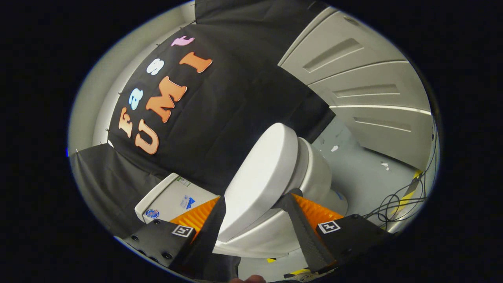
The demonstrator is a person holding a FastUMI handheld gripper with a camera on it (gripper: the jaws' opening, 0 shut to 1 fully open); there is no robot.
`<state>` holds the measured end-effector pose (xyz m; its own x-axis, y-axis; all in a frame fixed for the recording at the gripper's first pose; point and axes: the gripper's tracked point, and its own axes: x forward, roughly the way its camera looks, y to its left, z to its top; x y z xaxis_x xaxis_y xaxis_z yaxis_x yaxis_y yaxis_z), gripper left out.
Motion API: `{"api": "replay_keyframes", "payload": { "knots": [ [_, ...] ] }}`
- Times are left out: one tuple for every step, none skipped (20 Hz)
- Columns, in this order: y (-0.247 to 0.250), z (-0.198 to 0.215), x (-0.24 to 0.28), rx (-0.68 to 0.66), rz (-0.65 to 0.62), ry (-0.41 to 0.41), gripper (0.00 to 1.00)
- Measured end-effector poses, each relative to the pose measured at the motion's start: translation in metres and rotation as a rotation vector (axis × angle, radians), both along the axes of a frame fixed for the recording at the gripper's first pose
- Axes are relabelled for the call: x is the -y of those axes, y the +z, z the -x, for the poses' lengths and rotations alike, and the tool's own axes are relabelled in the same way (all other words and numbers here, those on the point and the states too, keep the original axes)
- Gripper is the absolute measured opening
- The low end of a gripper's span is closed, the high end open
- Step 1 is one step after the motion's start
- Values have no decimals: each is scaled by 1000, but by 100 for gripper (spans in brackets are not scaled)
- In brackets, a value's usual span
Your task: Open the toilet lid.
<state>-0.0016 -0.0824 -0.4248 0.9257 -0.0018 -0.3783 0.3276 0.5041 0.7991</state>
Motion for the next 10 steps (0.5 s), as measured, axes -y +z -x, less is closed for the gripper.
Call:
{"api": "replay_keyframes", "payload": {
  "knots": [
    [-6,1,3,-13,-5,-6,99],
    [-13,1,6,-27,-7,-14,99],
    [-17,1,9,-36,-12,-22,99],
    [-21,-1,11,-37,-21,-31,99],
    [-23,-2,15,-37,-38,-42,99],
    [-28,-3,16,-44,-61,-49,99],
    [-36,-4,16,-57,-77,-47,99],
    [-45,-3,17,-70,-89,-46,99],
    [-51,-4,18,-82,-98,-43,99],
    [-54,-6,20,-81,-103,-43,99]
  ]
}}
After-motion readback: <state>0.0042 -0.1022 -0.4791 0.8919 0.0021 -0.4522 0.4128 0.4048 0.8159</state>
